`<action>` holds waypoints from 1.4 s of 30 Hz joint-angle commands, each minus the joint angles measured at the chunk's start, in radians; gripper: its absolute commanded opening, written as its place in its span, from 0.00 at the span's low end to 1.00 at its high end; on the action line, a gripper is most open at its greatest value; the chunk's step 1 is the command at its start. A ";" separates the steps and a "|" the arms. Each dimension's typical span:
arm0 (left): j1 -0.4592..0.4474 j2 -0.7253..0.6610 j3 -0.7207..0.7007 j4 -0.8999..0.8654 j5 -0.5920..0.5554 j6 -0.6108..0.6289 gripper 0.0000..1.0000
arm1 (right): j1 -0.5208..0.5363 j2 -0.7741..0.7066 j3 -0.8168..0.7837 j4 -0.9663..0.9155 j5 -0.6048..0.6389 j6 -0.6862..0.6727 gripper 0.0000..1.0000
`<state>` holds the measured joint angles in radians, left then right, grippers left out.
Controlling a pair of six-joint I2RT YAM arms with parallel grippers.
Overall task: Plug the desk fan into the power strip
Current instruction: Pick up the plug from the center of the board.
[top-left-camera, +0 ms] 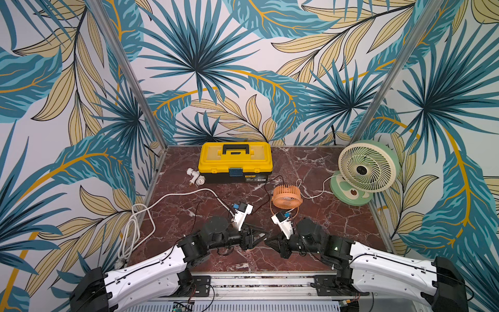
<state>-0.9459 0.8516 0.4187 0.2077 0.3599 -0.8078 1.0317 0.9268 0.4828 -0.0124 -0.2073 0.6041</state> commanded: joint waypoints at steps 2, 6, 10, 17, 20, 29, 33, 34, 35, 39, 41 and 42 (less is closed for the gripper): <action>-0.003 -0.055 -0.037 -0.051 -0.045 0.022 0.50 | -0.004 0.000 0.020 0.042 -0.046 -0.022 0.00; -0.002 -0.086 -0.052 -0.081 -0.074 0.023 0.54 | -0.004 0.005 0.022 0.039 -0.072 -0.022 0.00; -0.002 -0.070 -0.049 -0.102 -0.076 0.031 0.57 | -0.005 0.016 0.022 0.054 -0.093 -0.018 0.00; -0.004 -0.043 -0.076 -0.070 -0.052 0.026 0.57 | -0.003 0.015 0.027 0.065 -0.128 -0.026 0.00; -0.002 -0.059 -0.096 -0.041 -0.050 0.018 0.57 | -0.004 0.021 0.030 0.066 -0.141 -0.028 0.00; -0.002 -0.069 -0.124 0.012 -0.034 0.010 0.43 | -0.004 0.049 0.039 0.077 -0.140 -0.030 0.00; -0.002 -0.066 -0.128 0.023 -0.052 -0.003 0.38 | -0.004 0.058 0.041 0.083 -0.137 -0.029 0.00; -0.002 -0.064 -0.129 0.032 -0.054 -0.007 0.37 | -0.005 0.057 0.040 0.084 -0.135 -0.028 0.00; -0.002 -0.062 -0.130 0.036 -0.054 -0.007 0.35 | -0.005 0.058 0.040 0.084 -0.129 -0.028 0.00; -0.002 -0.062 -0.134 0.044 -0.073 -0.009 0.26 | -0.004 0.054 0.043 0.075 -0.103 -0.026 0.00; -0.002 -0.066 -0.138 0.048 -0.087 -0.015 0.20 | -0.006 0.052 0.046 0.067 -0.090 -0.025 0.01; -0.002 -0.065 -0.140 0.052 -0.091 -0.018 0.16 | -0.007 0.051 0.049 0.061 -0.080 -0.023 0.03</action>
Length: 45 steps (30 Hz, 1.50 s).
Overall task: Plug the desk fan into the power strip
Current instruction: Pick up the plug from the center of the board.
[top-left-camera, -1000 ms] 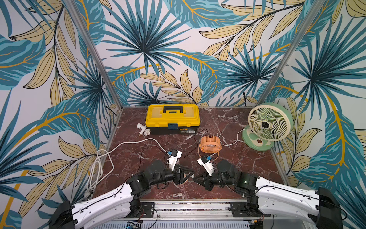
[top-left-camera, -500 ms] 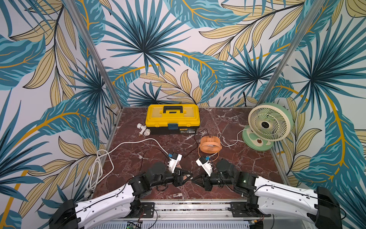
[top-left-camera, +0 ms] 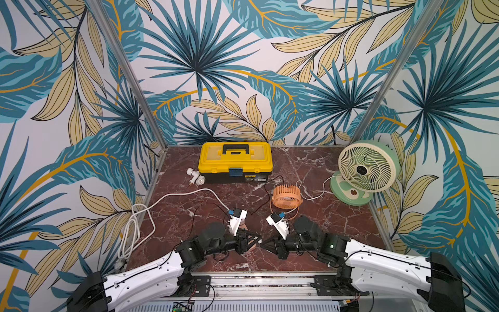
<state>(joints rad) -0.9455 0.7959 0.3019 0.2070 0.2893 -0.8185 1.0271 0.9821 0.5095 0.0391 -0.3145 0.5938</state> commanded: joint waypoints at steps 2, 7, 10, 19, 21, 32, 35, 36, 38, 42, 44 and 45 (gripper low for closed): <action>-0.003 -0.008 -0.027 0.065 -0.034 -0.016 0.10 | -0.004 -0.005 0.031 -0.012 0.056 -0.013 0.12; -0.003 -0.010 -0.047 0.105 -0.104 -0.061 0.00 | -0.006 -0.048 0.074 -0.122 0.216 -0.013 0.59; -0.005 -0.010 -0.061 0.105 -0.198 -0.128 0.00 | -0.006 -0.092 0.097 -0.209 0.341 0.001 0.67; -0.115 -0.022 -0.094 0.192 -0.528 -0.341 0.00 | 0.035 -0.034 0.044 0.046 0.156 0.125 0.71; -0.135 -0.028 -0.104 0.218 -0.566 -0.386 0.00 | 0.045 -0.003 -0.018 0.171 0.153 0.177 0.71; -0.177 -0.051 -0.143 0.263 -0.639 -0.471 0.00 | 0.065 0.108 -0.068 0.433 0.233 0.261 0.68; -0.177 -0.069 -0.142 0.234 -0.658 -0.473 0.00 | 0.068 0.126 -0.036 0.420 0.226 0.246 0.65; -0.177 -0.078 -0.144 0.228 -0.666 -0.475 0.00 | 0.070 0.109 -0.038 0.400 0.248 0.239 0.64; -0.177 -0.094 -0.143 0.209 -0.679 -0.473 0.00 | 0.081 0.041 -0.037 0.265 0.373 0.227 0.65; -0.176 -0.124 -0.138 0.166 -0.699 -0.471 0.00 | 0.094 -0.168 -0.049 -0.009 0.667 0.225 0.72; -0.176 -0.129 -0.139 0.151 -0.707 -0.476 0.00 | 0.094 -0.248 -0.067 -0.031 0.656 0.200 0.74; -0.177 -0.128 -0.141 0.147 -0.712 -0.480 0.00 | 0.093 -0.270 -0.069 -0.022 0.613 0.182 0.74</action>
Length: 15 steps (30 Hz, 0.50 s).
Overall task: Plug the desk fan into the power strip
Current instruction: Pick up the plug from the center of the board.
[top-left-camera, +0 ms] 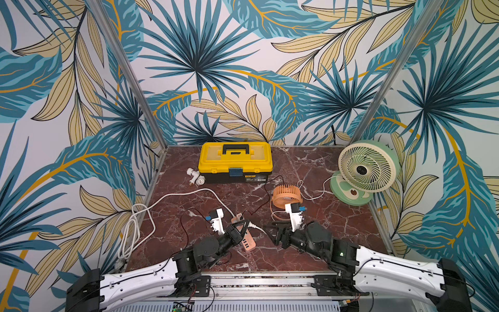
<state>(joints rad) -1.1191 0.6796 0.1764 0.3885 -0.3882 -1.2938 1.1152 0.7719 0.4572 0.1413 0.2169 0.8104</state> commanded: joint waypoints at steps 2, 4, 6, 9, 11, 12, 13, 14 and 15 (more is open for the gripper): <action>-0.004 -0.005 -0.017 -0.030 -0.043 -0.012 0.00 | 0.007 -0.045 -0.009 -0.079 -0.042 -0.065 0.73; -0.004 0.004 -0.020 -0.017 -0.052 -0.018 0.00 | 0.018 0.030 0.012 -0.025 -0.184 -0.076 0.71; -0.004 0.023 -0.020 0.003 -0.054 -0.025 0.00 | 0.046 0.129 0.030 0.043 -0.249 -0.079 0.69; -0.003 0.054 -0.008 0.032 -0.039 -0.020 0.00 | 0.085 0.264 0.048 0.136 -0.251 -0.068 0.65; -0.004 0.068 -0.001 0.041 -0.030 -0.019 0.00 | 0.086 0.315 0.042 0.211 -0.219 -0.044 0.64; -0.004 0.071 0.000 0.044 -0.027 -0.023 0.00 | 0.086 0.331 0.041 0.228 -0.192 -0.031 0.62; -0.003 0.073 0.000 0.045 -0.025 -0.026 0.00 | 0.086 0.339 0.041 0.234 -0.146 -0.018 0.60; -0.004 0.076 0.000 0.045 -0.023 -0.031 0.00 | 0.087 0.343 0.038 0.243 -0.111 -0.009 0.60; -0.004 0.076 -0.001 0.046 -0.021 -0.033 0.00 | 0.087 0.345 0.036 0.253 -0.083 -0.003 0.59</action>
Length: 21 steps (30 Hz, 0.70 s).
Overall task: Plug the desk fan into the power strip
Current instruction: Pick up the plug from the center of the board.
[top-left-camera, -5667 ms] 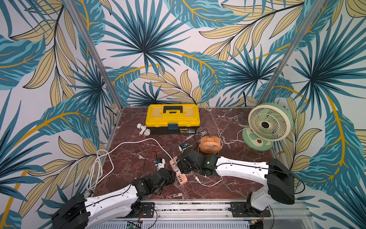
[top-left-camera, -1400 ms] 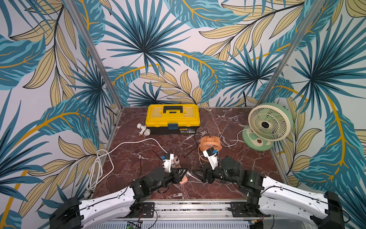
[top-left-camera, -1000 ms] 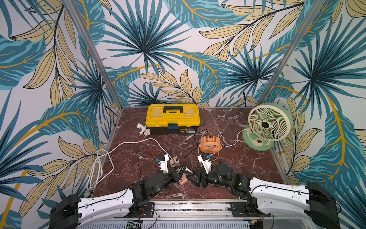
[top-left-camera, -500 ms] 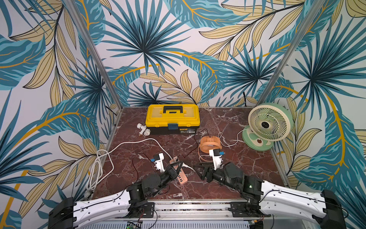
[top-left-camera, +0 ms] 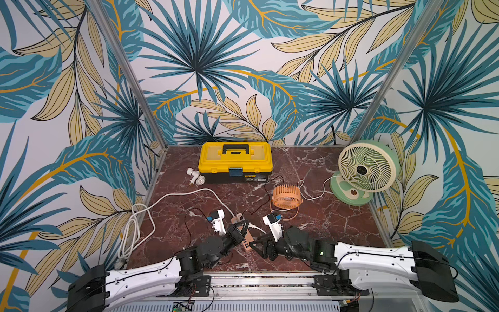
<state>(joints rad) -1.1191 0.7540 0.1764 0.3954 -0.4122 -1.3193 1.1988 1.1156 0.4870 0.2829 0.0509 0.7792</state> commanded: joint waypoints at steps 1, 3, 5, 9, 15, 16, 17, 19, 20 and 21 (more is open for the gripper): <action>-0.004 -0.001 -0.002 0.040 0.004 -0.009 0.00 | 0.001 0.001 0.007 0.119 0.109 0.034 0.59; -0.003 -0.006 -0.004 0.039 0.003 -0.017 0.00 | 0.001 0.000 0.007 0.144 0.145 0.038 0.58; -0.004 -0.013 -0.007 0.038 0.004 -0.027 0.00 | -0.004 -0.002 0.004 0.164 0.188 0.040 0.56; -0.004 -0.012 -0.011 0.045 0.013 -0.047 0.00 | -0.041 -0.002 -0.012 0.207 0.230 0.062 0.49; -0.004 -0.009 -0.014 0.056 0.020 -0.057 0.00 | -0.074 0.031 -0.003 0.251 0.182 0.067 0.43; -0.004 -0.007 -0.014 0.057 0.022 -0.057 0.00 | -0.075 0.036 -0.002 0.256 0.180 0.069 0.42; -0.004 -0.007 -0.014 0.058 0.023 -0.057 0.00 | -0.078 0.041 -0.002 0.263 0.178 0.072 0.42; -0.004 -0.007 -0.015 0.059 0.024 -0.058 0.00 | -0.086 0.051 -0.001 0.274 0.171 0.077 0.41; -0.004 -0.006 -0.015 0.060 0.024 -0.058 0.00 | -0.092 0.057 -0.001 0.281 0.166 0.080 0.40; -0.003 -0.006 -0.016 0.060 0.024 -0.059 0.00 | -0.098 0.061 -0.001 0.290 0.155 0.086 0.39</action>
<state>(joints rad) -1.1183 0.7513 0.1764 0.4385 -0.4057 -1.3853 1.1152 1.1618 0.4862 0.5068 0.2081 0.8276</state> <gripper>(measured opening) 0.129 0.398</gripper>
